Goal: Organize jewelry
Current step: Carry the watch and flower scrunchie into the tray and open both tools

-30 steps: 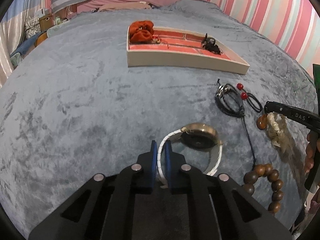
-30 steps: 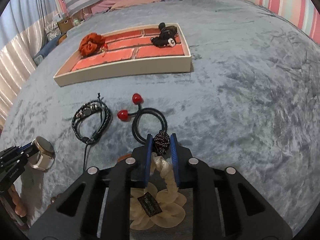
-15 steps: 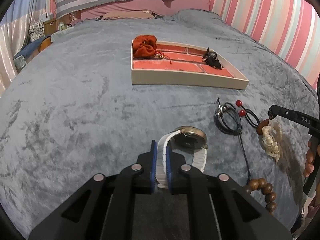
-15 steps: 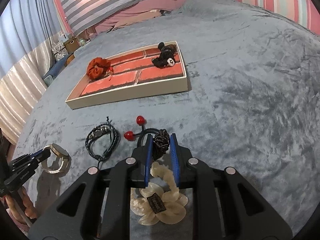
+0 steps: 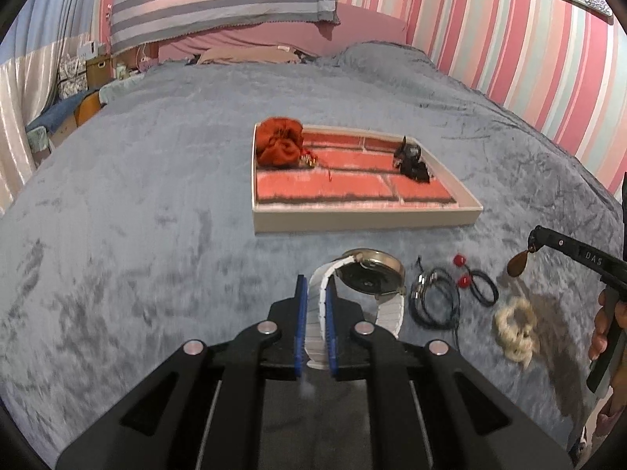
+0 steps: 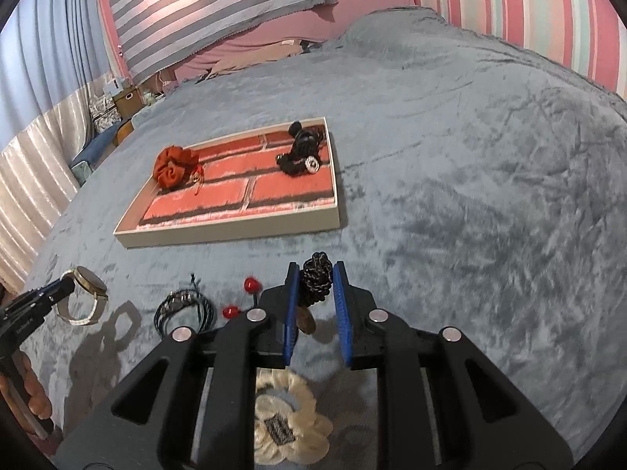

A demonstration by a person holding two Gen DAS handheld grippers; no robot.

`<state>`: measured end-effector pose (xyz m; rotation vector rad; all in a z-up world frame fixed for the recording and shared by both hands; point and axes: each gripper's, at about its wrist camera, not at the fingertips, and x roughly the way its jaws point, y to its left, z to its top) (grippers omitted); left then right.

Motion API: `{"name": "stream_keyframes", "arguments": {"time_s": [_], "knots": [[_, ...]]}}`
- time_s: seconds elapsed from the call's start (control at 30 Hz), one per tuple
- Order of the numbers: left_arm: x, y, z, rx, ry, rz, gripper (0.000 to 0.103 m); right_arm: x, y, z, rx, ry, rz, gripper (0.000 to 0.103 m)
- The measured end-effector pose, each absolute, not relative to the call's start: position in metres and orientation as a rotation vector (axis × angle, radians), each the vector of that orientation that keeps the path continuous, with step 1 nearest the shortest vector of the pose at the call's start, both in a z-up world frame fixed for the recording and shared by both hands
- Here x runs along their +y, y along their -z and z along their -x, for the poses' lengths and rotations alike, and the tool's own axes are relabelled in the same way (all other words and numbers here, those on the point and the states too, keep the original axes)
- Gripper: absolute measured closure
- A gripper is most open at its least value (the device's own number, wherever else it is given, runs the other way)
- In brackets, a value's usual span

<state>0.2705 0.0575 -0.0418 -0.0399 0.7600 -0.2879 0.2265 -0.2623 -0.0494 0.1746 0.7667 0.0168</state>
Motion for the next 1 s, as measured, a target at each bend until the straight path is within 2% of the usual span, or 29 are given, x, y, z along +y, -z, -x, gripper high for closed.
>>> {"name": "stream_keyframes", "arguments": {"time_s": [0.53, 1.0], "knots": [[0.042, 0.018, -0.385, 0.73, 0.245, 0.013, 0.094, -0.24, 0.022, -0.322, 0.706, -0.01, -0.094, 0.085], [0.031, 0.074, -0.497, 0.851, 0.166, 0.025, 0.094, -0.217, 0.048, -0.43, 0.7, 0.019, -0.024, 0.085]]}}
